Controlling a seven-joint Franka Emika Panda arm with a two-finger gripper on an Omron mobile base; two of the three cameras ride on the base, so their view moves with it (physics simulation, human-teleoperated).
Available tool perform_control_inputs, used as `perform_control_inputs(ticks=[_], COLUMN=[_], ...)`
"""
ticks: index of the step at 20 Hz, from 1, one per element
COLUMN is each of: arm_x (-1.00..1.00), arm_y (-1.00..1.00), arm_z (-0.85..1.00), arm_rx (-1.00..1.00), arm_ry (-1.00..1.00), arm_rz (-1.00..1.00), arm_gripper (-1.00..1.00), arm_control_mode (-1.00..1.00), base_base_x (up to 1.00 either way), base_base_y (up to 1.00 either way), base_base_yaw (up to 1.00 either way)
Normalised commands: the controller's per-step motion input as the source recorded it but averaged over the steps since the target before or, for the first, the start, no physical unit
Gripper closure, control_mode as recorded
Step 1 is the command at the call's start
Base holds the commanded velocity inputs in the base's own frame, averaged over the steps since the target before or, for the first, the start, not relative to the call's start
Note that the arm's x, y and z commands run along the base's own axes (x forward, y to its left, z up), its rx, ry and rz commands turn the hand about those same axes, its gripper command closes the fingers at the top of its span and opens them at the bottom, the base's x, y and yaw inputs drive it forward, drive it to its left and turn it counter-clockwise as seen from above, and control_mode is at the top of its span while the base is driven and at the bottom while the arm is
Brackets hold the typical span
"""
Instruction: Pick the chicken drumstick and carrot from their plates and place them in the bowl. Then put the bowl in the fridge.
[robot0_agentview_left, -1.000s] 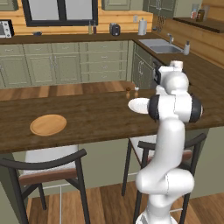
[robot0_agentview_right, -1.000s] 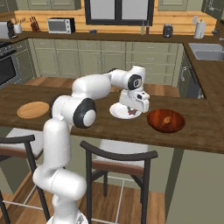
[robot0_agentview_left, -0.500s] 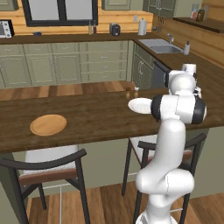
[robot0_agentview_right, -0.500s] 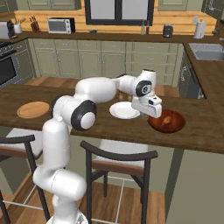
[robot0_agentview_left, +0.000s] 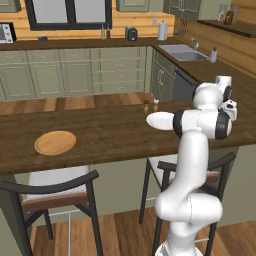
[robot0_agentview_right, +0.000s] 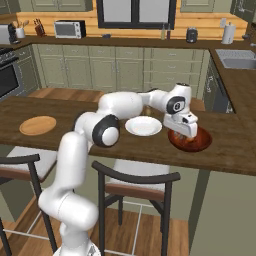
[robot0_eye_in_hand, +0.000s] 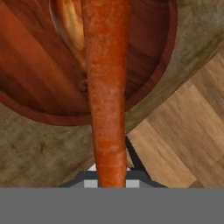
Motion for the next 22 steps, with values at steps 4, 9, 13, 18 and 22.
perform_control_inputs(ticks=[4,9,13,18,22], arm_x=[0.44,0.49,0.56,0.07,-0.09], arm_y=[-0.16,-0.16,-0.16,-0.04,-0.01], arm_z=[-0.50,-0.06,-0.06,-0.25,-0.18], arm_rx=[-0.01,0.00,0.00,0.00,0.00], arm_ry=[0.03,0.04,0.07,0.07,0.04], arm_rz=[-0.06,-0.07,-0.07,-0.05,-0.02], arm_gripper=[1.00,1.00,1.00,1.00,-1.00], arm_control_mode=[-1.00,-1.00,-1.00,-1.00,-1.00], base_base_x=[0.00,0.00,0.00,0.00,0.00], base_base_y=[0.00,0.00,0.00,0.00,0.00], base_base_yaw=[0.00,0.00,0.00,0.00,0.00])
